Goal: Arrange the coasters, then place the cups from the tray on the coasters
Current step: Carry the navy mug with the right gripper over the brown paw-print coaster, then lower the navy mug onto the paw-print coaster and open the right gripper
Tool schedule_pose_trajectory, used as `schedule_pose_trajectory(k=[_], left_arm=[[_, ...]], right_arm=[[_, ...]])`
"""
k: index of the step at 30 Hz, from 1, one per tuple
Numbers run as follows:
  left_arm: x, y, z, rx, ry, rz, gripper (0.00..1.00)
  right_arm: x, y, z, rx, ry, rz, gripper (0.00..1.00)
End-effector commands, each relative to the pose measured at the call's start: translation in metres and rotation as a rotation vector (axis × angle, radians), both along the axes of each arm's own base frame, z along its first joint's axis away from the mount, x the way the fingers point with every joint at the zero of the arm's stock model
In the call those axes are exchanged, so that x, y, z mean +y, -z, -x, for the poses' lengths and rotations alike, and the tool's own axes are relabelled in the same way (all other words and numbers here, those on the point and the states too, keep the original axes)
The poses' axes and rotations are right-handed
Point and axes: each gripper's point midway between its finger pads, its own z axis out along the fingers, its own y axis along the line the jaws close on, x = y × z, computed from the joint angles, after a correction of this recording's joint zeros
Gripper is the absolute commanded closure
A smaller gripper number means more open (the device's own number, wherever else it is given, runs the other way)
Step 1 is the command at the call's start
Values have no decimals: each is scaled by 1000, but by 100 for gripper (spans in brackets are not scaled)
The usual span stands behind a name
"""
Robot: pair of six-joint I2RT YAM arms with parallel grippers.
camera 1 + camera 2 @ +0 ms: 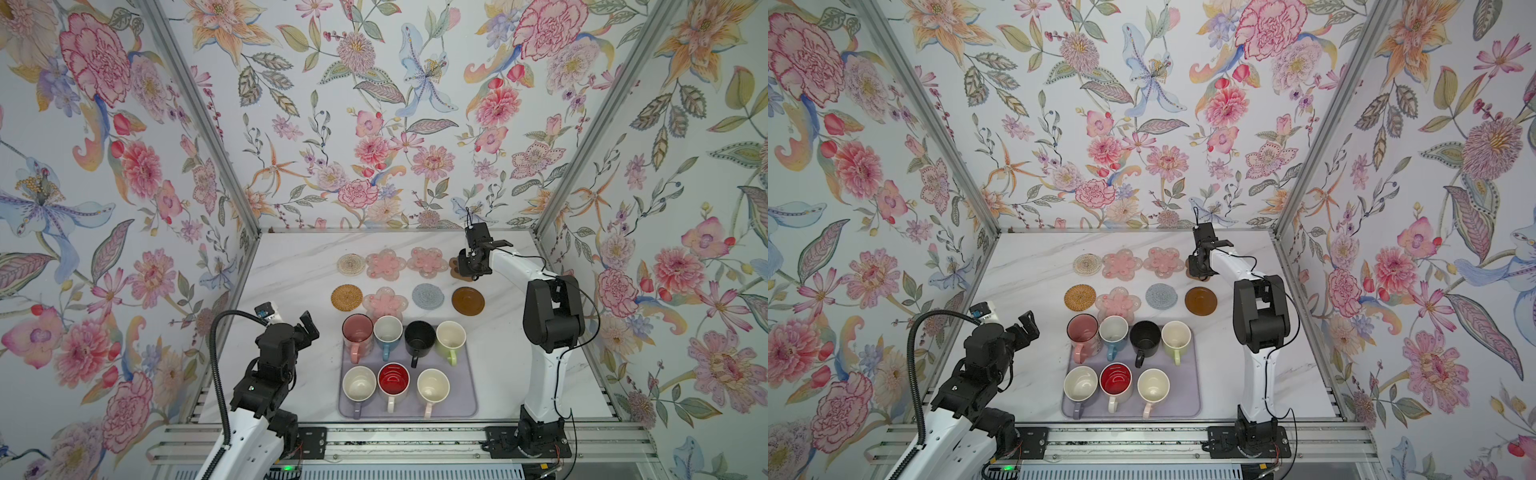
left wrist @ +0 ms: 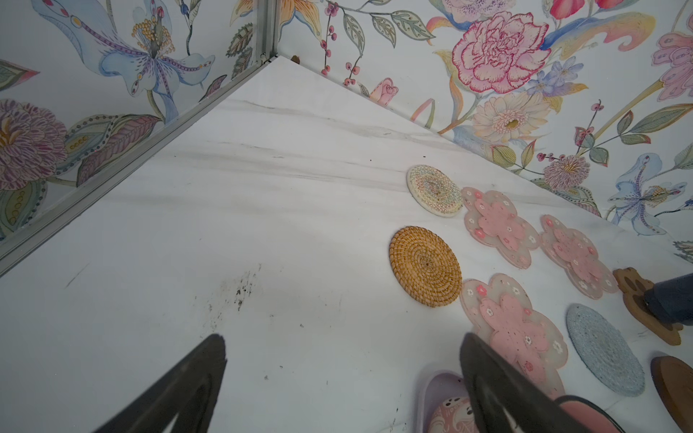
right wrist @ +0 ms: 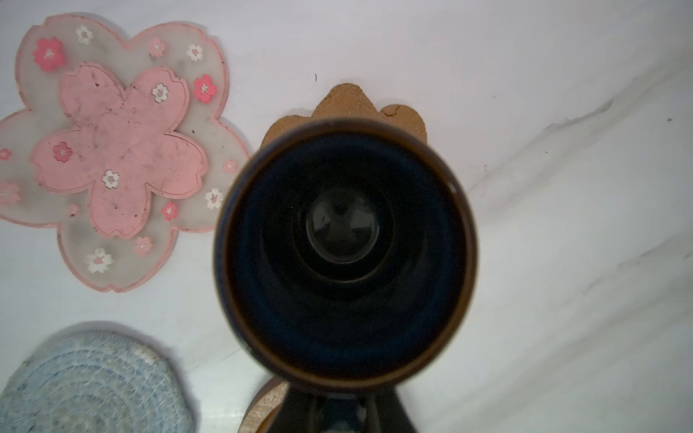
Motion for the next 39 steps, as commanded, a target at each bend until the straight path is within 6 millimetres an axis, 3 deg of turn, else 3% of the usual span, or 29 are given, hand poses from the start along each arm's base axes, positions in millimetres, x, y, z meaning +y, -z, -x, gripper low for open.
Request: schedule_pose_trajectory(k=[1,32,35,39], left_arm=[[4,-8,-1,-16,-16,-11,1],[5,-9,-2,-17,-17,-7,1],[4,-9,-1,-16,-15,-7,1],[5,-10,-1,-17,-18,-7,1]], right_arm=[[2,-16,-16,-59,-9,-12,100],[1,7,-17,-11,8,-55,100],[1,5,-16,-12,13,-59,89],[4,-3,-15,-26,9,-81,61]])
